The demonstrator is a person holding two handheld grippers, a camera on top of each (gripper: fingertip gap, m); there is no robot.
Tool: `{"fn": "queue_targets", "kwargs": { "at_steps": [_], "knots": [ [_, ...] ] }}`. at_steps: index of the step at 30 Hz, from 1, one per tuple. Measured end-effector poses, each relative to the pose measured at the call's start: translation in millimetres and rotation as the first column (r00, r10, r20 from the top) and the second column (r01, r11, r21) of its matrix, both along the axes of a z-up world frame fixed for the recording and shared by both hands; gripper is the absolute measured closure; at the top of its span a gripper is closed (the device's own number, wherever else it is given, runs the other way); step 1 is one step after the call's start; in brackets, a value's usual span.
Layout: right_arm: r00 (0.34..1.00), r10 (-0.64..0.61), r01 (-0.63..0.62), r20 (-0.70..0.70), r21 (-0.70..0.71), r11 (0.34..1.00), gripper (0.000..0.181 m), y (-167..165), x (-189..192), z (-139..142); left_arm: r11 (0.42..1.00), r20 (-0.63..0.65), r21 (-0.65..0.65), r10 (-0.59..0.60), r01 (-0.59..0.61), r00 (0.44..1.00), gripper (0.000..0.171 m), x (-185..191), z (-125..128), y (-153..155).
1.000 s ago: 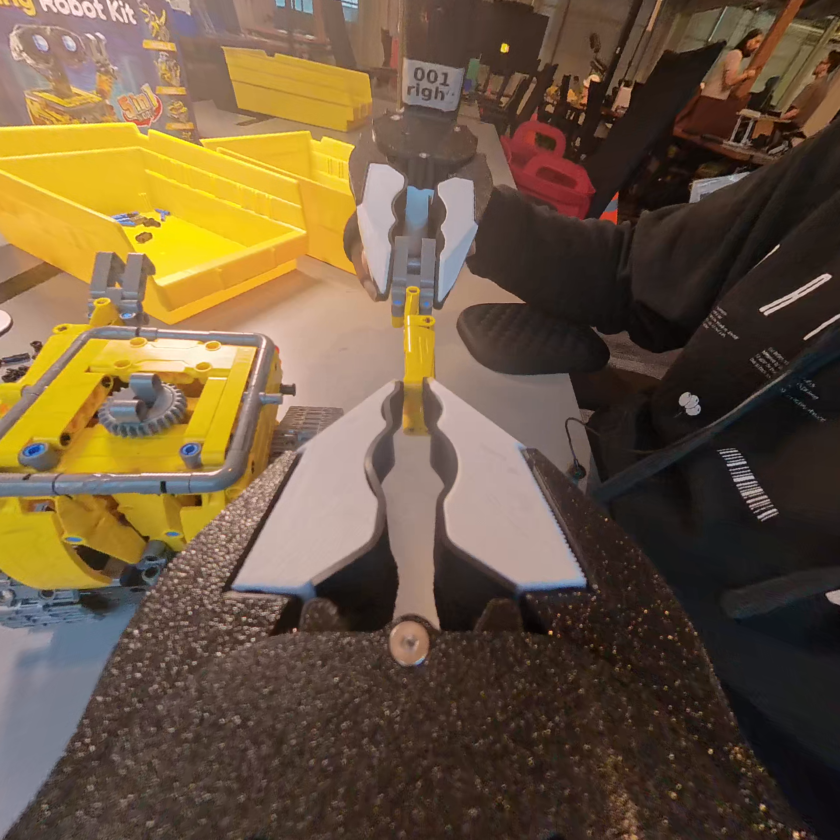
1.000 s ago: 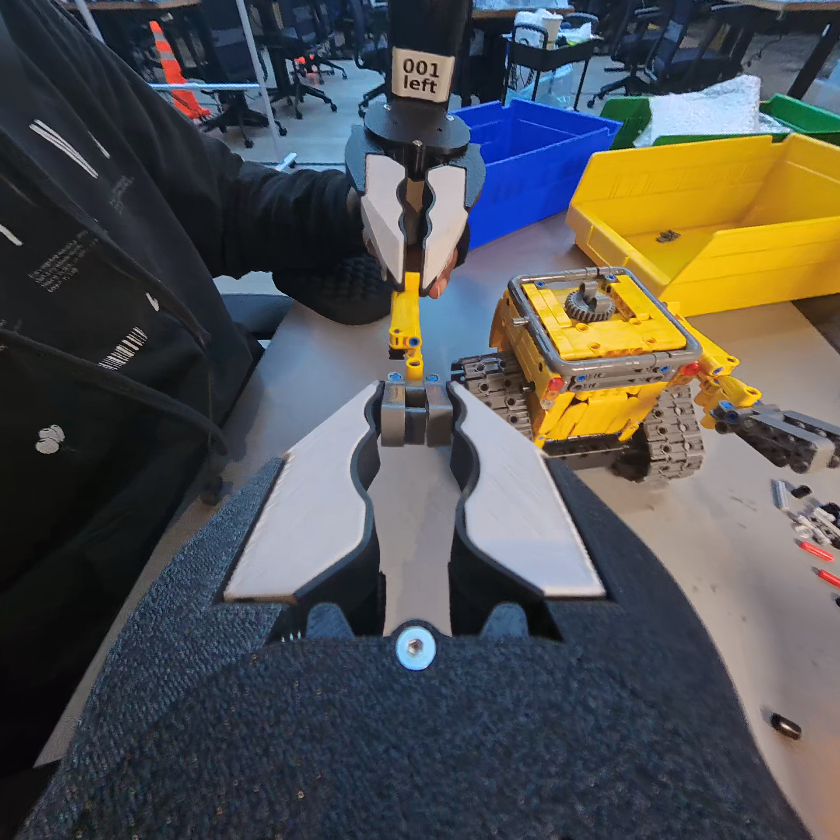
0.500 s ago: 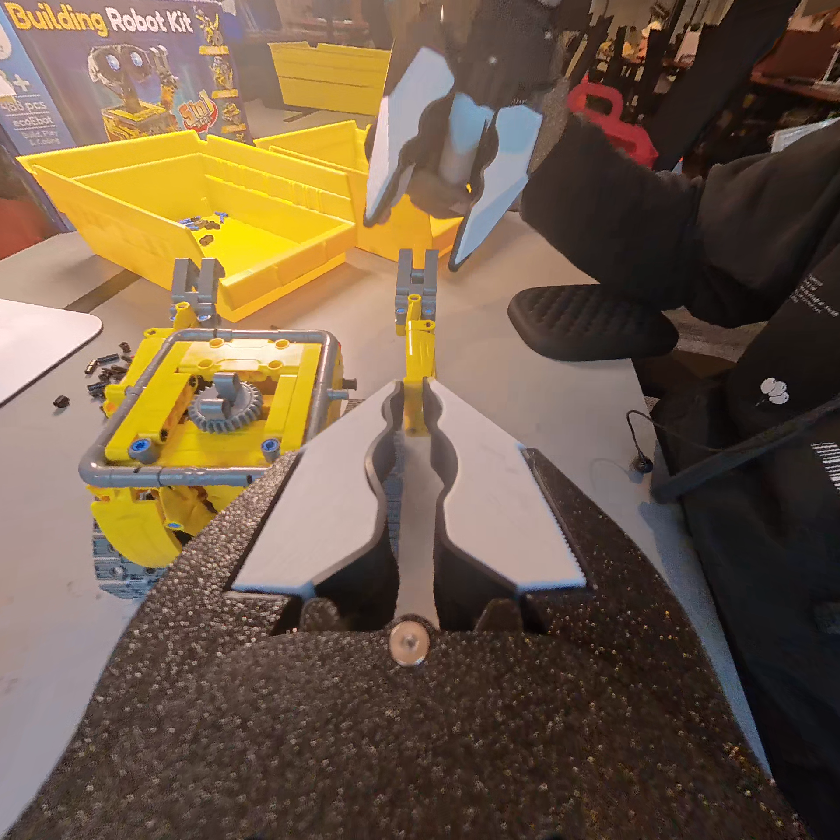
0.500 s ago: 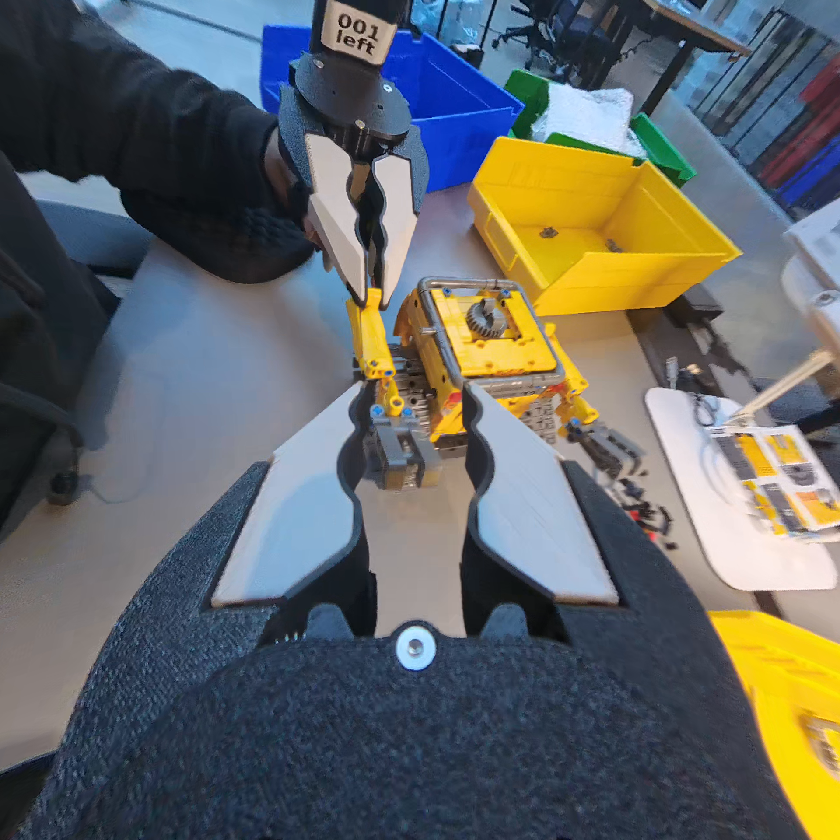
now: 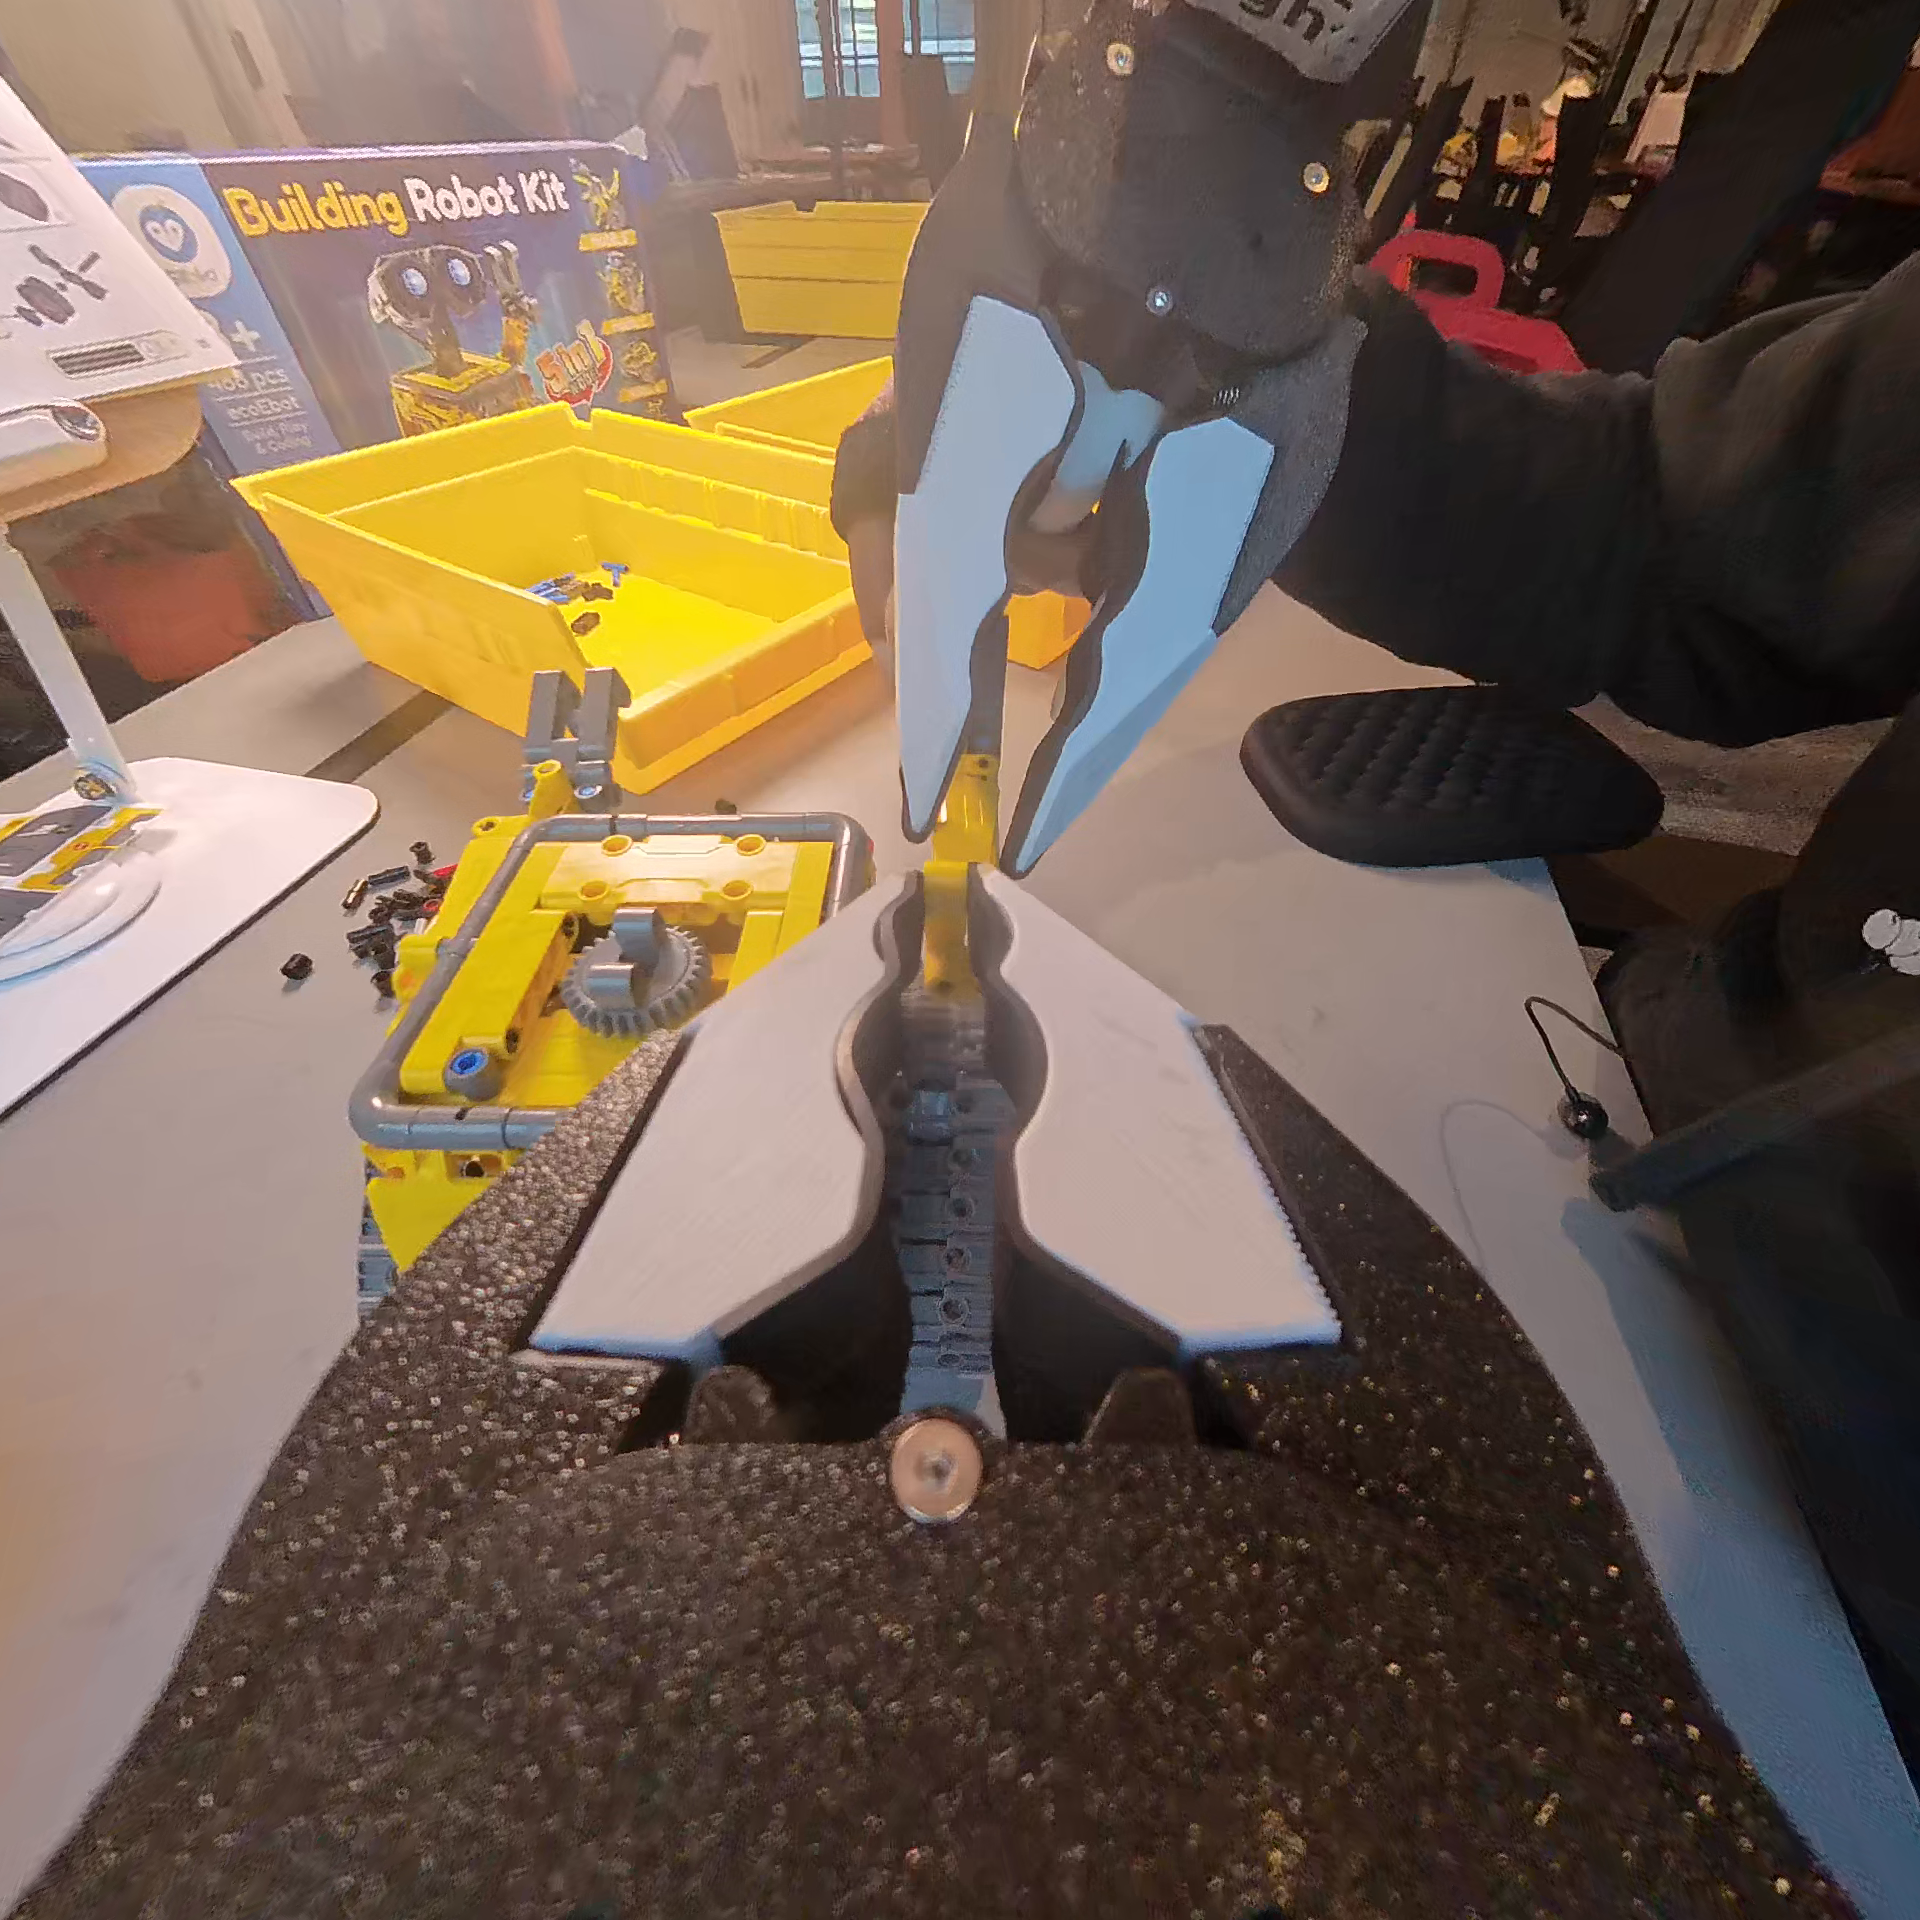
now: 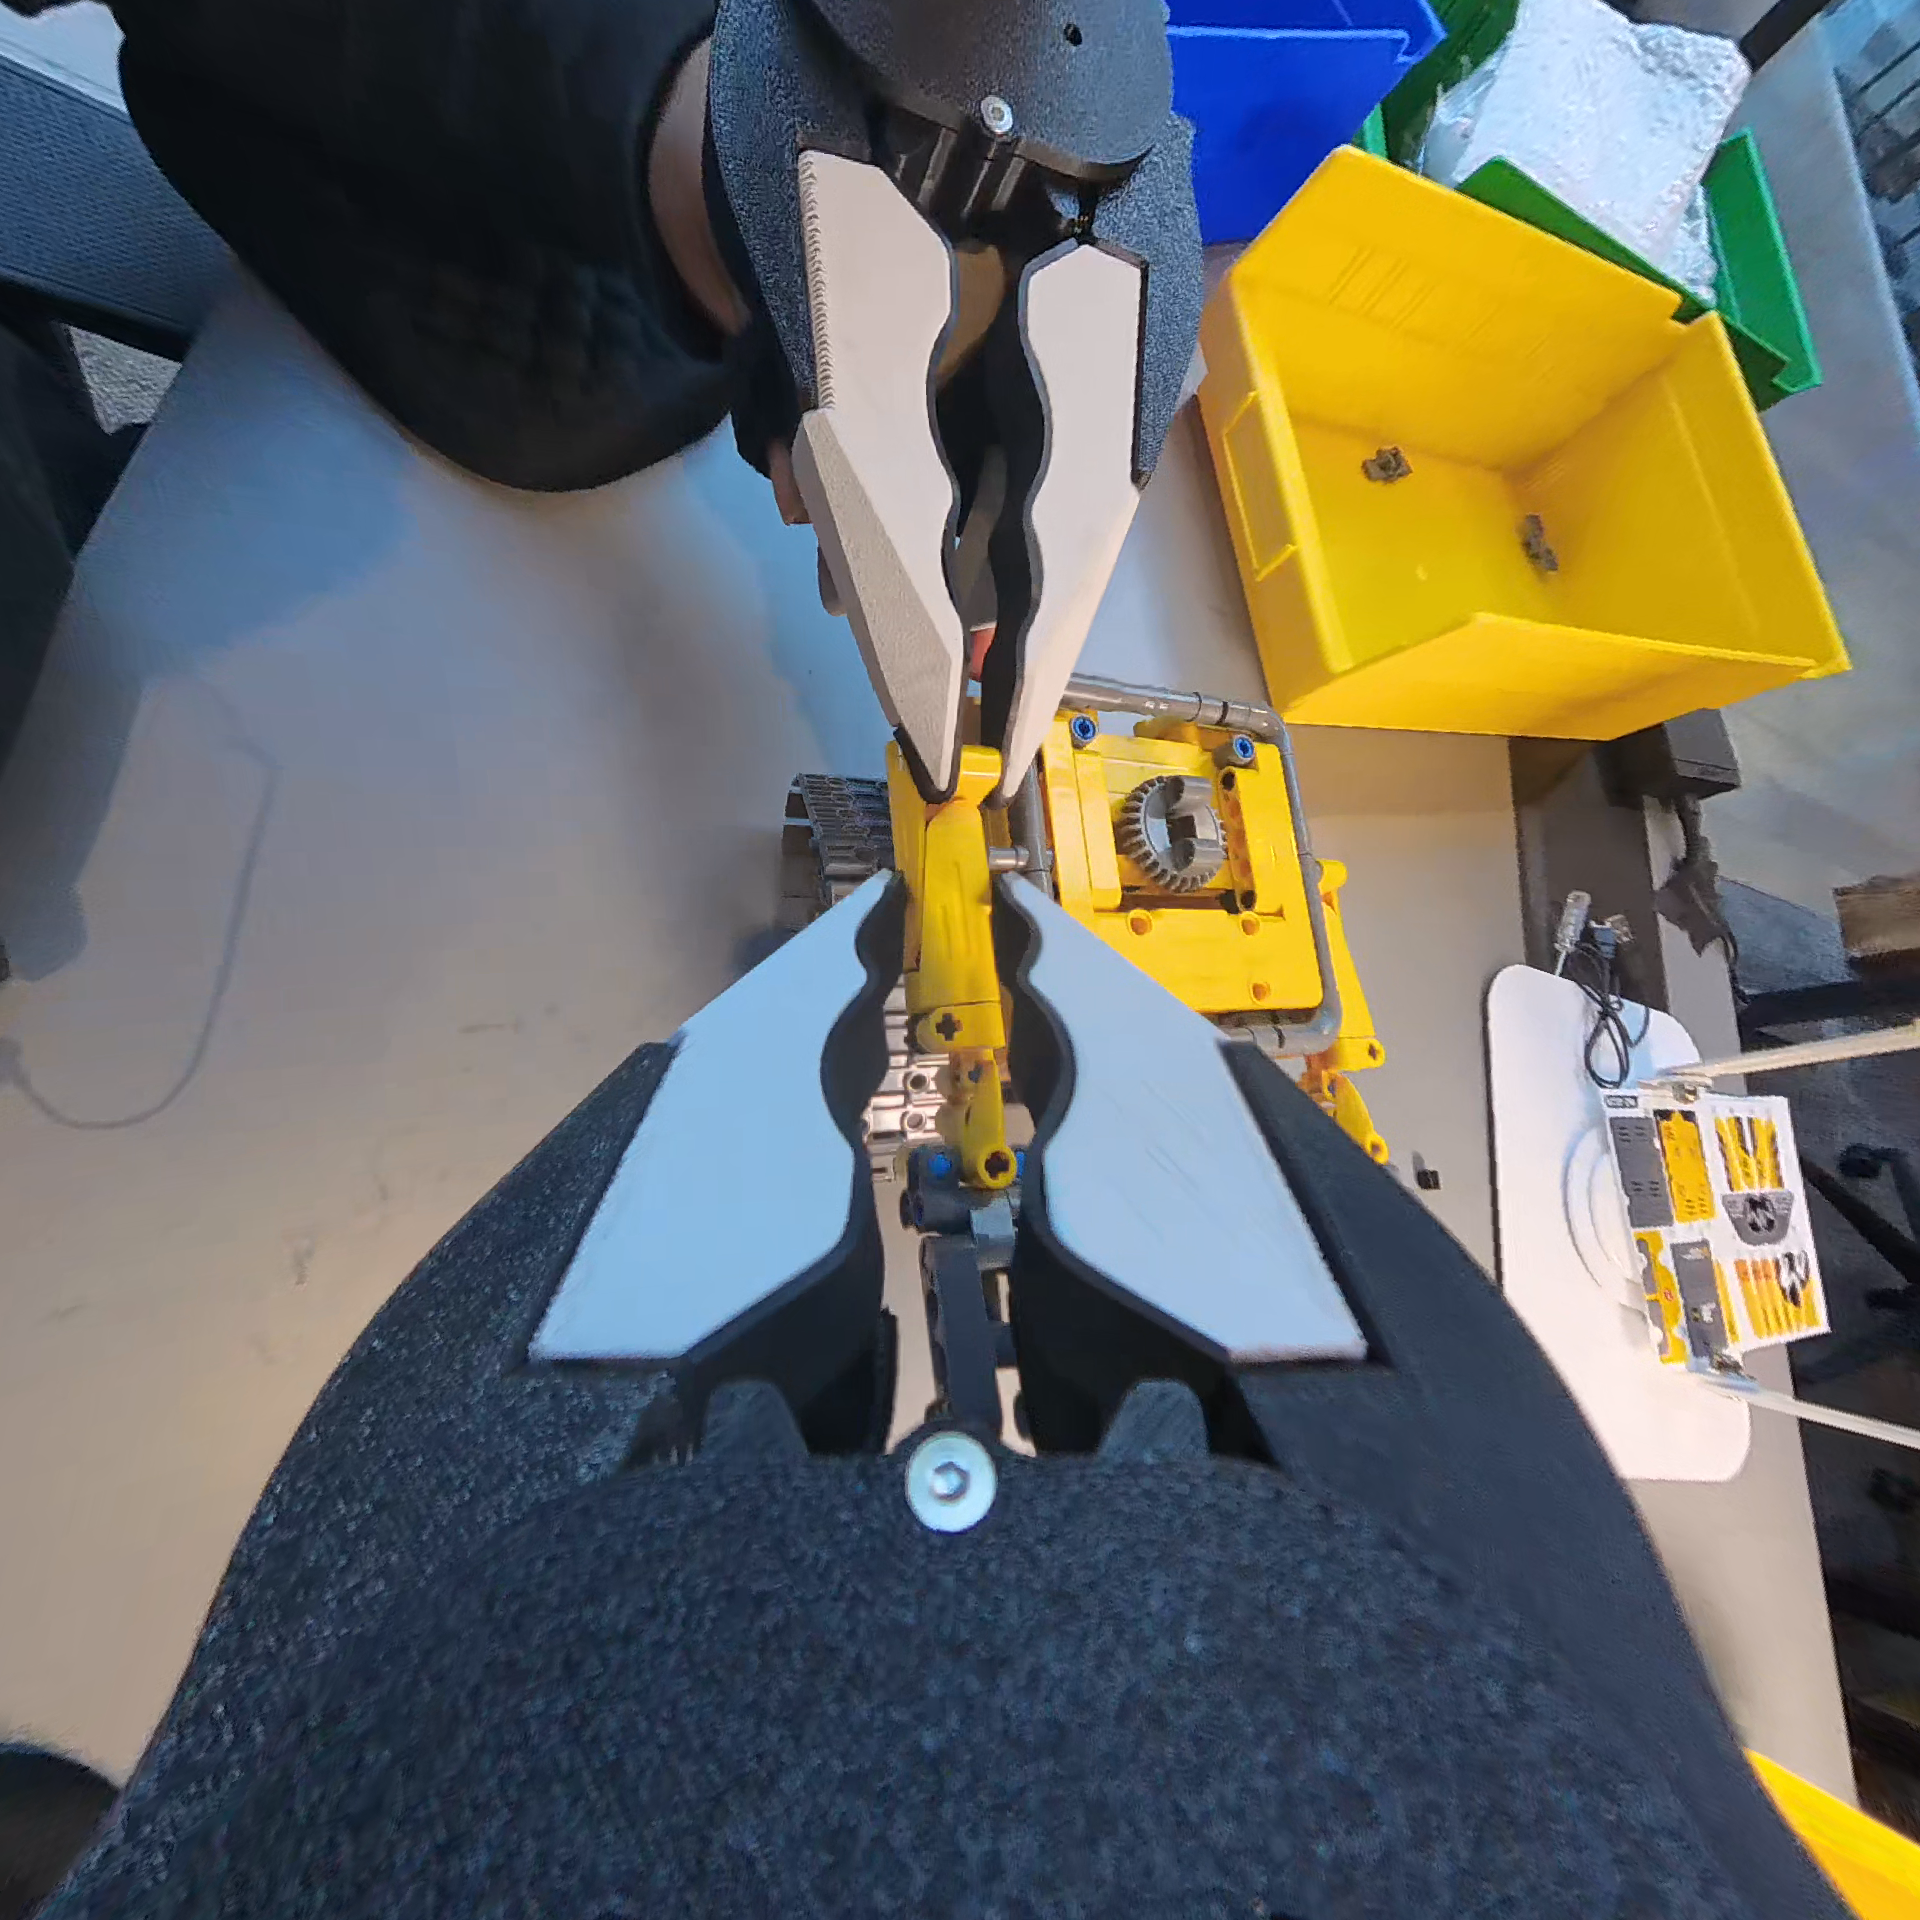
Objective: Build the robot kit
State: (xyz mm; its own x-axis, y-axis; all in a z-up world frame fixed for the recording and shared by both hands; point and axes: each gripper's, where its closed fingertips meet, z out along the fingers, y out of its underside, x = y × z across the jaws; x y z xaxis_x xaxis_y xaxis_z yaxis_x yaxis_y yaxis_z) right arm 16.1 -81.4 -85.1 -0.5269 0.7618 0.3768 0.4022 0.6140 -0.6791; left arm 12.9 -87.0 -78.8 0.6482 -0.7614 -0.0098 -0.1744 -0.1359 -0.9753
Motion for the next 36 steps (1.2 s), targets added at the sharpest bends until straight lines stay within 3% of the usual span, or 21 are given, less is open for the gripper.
{"fn": "queue_targets", "kwargs": {
  "at_steps": [16, 22, 25, 28, 31, 36],
  "knots": [
    [0.99, 0.033, -0.017, 0.135, -0.122, 0.992, 0.169, 3, -2, -13, 0.999, -0.015, -0.013, 0.05, -0.05, 0.999, 0.17, -21, -3, -5],
    [0.974, 0.05, -0.004, 0.22, -0.204, 0.979, 0.169, 3, -3, -17, 0.998, -0.033, -0.047, 0.03, -0.032, 0.999, 0.154, -23, 0, -13],
    [0.963, 0.035, 0.013, 0.268, -0.176, 0.984, 0.169, 4, -4, -25, 0.996, -0.104, -0.072, 0.044, -0.051, 0.994, 0.148, -15, -12, -13],
    [0.961, 0.046, 0.0, 0.274, -0.167, 0.986, 0.169, -2, -6, -30, 0.993, -0.227, -0.05, 0.094, -0.107, 0.969, 0.155, -11, -28, -7],
    [0.966, 0.029, 0.012, 0.256, -0.157, 0.987, 0.169, 0, -7, -31, 0.989, -0.267, -0.027, 0.133, -0.145, 0.954, 0.156, -9, -33, -5],
    [0.989, 0.003, 0.027, 0.151, -0.2, 0.979, 0.168, 2, -7, -25, 0.983, -0.086, -0.107, 0.137, -0.146, 0.987, 0.156, -9, -26, -3]
  ]
}}
